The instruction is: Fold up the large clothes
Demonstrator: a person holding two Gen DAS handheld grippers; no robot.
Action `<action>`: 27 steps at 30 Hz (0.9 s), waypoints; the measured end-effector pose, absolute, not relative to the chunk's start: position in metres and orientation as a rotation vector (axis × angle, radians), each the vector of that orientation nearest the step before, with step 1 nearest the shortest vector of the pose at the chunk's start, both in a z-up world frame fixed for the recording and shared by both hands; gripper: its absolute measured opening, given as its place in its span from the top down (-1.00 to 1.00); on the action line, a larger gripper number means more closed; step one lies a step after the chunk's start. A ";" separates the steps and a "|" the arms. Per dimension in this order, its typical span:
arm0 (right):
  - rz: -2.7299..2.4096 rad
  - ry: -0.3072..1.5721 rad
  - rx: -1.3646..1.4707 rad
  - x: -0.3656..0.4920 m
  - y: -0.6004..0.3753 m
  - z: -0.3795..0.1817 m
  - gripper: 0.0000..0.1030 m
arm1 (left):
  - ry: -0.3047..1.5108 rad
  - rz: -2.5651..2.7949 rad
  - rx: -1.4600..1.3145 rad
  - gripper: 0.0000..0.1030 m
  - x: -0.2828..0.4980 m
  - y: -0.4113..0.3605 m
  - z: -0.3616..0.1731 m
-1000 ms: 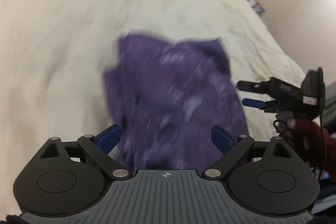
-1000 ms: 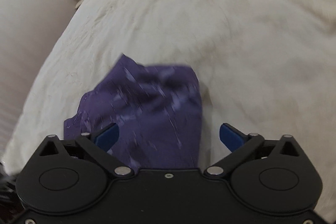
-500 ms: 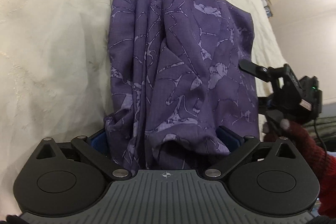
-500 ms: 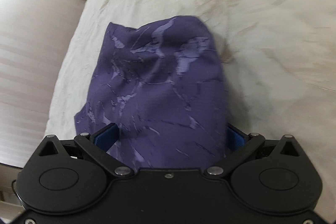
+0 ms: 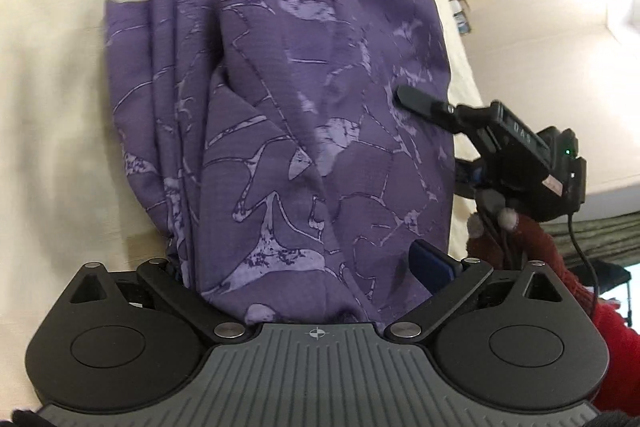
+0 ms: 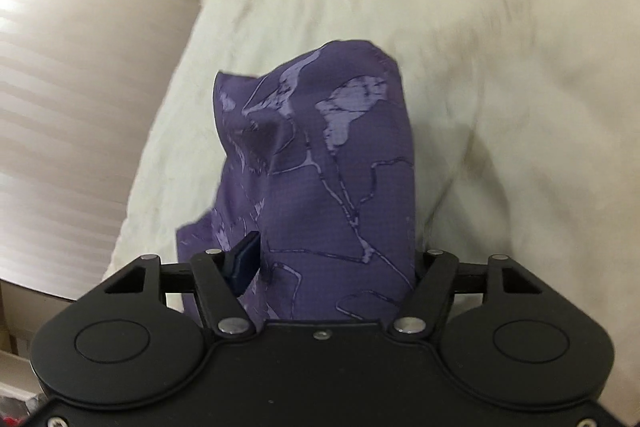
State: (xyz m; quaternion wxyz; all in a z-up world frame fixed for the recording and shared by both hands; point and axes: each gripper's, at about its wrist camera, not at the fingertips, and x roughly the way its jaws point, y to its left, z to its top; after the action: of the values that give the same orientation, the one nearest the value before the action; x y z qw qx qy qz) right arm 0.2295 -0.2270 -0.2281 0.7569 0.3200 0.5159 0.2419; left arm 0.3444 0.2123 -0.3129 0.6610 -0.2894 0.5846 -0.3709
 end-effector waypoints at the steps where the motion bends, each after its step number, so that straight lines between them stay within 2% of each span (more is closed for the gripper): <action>1: 0.535 1.116 0.689 0.234 -0.235 -0.223 -0.35 | 1.310 -0.838 -0.662 -0.95 0.345 0.202 -0.309; 14: 0.485 0.995 0.578 0.326 -0.399 -0.170 -0.41 | 1.169 -0.850 -0.634 -0.94 0.419 0.016 -0.274; 17: 0.389 1.033 0.539 0.346 -0.423 -0.180 -0.82 | 1.186 -0.637 -0.587 -0.90 0.427 0.000 -0.290; 18: 0.331 1.069 0.494 0.351 -0.426 -0.188 -0.88 | 1.220 -0.543 -0.557 -0.90 0.428 -0.002 -0.298; 21: 0.192 1.196 0.364 0.359 -0.431 -0.218 -0.90 | 1.263 -0.463 -0.568 -0.94 0.426 -0.005 -0.316; 27: 0.231 1.063 0.396 0.330 -0.461 -0.200 -0.99 | 1.169 -0.451 -0.473 -0.90 0.421 -0.015 -0.293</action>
State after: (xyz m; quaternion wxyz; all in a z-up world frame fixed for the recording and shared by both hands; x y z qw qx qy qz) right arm 0.3300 -0.4608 -0.2004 0.8370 0.1872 0.5024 0.1094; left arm 0.4208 -0.0152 -0.2926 0.7841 -0.2193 0.5417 -0.2090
